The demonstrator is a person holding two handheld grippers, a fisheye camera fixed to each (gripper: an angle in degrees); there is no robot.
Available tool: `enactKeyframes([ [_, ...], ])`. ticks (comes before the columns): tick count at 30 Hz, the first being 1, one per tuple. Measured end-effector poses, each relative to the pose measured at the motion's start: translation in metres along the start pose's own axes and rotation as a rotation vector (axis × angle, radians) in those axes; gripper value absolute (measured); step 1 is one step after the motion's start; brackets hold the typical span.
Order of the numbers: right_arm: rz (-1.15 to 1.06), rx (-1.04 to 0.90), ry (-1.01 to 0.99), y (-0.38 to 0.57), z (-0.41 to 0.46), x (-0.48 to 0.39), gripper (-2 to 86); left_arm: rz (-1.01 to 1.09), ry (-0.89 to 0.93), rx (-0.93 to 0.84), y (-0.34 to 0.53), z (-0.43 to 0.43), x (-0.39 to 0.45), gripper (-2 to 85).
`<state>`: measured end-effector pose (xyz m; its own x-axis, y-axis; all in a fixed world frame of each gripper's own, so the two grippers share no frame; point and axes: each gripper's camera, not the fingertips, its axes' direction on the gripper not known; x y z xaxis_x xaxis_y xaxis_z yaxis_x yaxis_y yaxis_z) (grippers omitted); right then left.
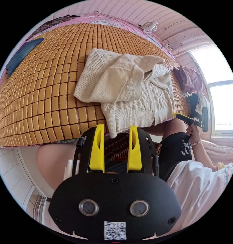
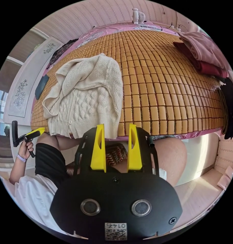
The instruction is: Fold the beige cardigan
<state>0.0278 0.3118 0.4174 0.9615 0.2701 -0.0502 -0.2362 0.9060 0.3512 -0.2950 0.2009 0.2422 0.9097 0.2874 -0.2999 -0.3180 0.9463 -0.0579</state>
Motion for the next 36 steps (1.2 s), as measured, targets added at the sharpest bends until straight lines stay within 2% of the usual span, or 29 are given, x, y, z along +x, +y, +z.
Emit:
enactKeyframes([
  [3,-0.014,-0.083,-0.012,-0.005,0.011,0.001,11.3,-0.013,0.0,-0.052,-0.018,0.019,0.007,13.1],
  [5,-0.018,-0.097,0.018,-0.006,0.014,0.001,10.4,-0.018,-0.112,-0.082,-0.027,0.021,0.011,9.4],
  [9,-0.016,-0.096,0.035,-0.002,0.011,0.009,8.8,0.027,-0.158,-0.079,-0.027,0.016,0.018,8.2],
  [17,-0.004,-0.087,-0.074,0.015,0.004,0.035,9.9,-0.078,-0.05,-0.065,-0.01,-0.001,0.004,9.2],
  [24,-0.122,-0.167,-0.003,0.033,0.016,0.032,3.2,-0.074,-0.06,-0.083,0.002,-0.013,0.001,7.1],
  [26,-0.116,-0.16,-0.074,0.04,0.014,0.04,2.6,-0.076,-0.054,-0.084,0.012,-0.024,-0.002,4.9],
  [28,-0.058,-0.115,-0.246,0.053,0.005,0.062,2.0,-0.068,-0.054,-0.056,0.024,-0.041,-0.003,3.7],
  [32,0.01,0.031,-0.567,0.07,-0.025,0.103,1.5,0.033,0.189,0.163,0.052,-0.118,-0.002,2.4],
  [36,-0.111,0.197,-0.709,0.065,-0.085,0.122,1.2,0.117,0.216,0.371,0.061,-0.208,0.006,2.4],
])
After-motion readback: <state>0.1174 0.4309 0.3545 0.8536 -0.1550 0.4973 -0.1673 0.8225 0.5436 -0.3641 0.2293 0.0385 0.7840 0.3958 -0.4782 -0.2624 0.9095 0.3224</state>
